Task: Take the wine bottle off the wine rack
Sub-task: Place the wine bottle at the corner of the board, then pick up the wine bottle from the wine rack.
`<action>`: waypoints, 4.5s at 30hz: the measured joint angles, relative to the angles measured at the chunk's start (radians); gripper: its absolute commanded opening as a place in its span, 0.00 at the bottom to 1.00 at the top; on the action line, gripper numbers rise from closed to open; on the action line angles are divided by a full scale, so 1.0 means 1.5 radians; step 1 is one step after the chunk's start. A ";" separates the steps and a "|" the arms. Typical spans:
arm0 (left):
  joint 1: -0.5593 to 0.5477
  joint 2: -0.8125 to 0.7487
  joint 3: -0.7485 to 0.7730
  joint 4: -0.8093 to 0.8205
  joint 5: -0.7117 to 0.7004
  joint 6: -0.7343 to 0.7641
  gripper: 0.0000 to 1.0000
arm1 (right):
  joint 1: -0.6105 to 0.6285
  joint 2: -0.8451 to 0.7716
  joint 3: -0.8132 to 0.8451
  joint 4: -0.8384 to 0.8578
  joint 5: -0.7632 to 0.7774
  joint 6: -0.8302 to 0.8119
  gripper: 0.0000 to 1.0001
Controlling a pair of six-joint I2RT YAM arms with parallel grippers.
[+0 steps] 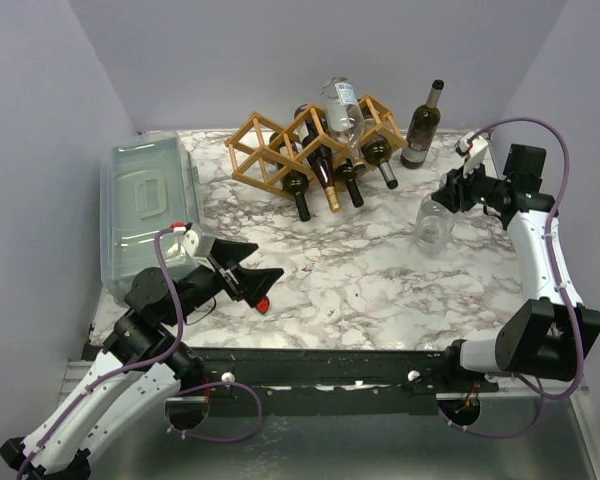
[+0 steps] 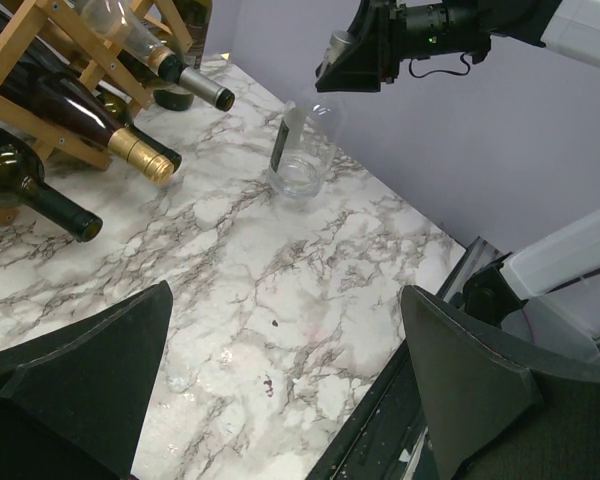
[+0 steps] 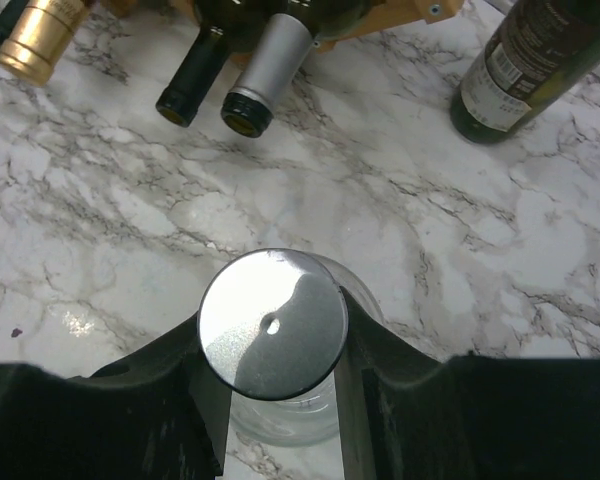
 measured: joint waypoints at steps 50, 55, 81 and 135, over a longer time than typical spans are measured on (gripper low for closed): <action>0.000 -0.017 -0.019 -0.024 -0.006 -0.011 0.99 | -0.017 0.406 0.272 0.390 0.293 0.317 0.00; 0.000 -0.011 -0.019 -0.024 -0.012 -0.011 0.99 | -0.017 0.446 0.310 0.401 0.307 0.331 0.00; 0.000 0.018 -0.019 -0.024 -0.017 -0.011 0.99 | -0.009 0.562 0.455 0.405 0.323 0.356 0.20; 0.000 0.010 -0.019 0.007 -0.016 -0.078 0.99 | -0.001 0.151 0.106 0.475 0.057 0.373 0.80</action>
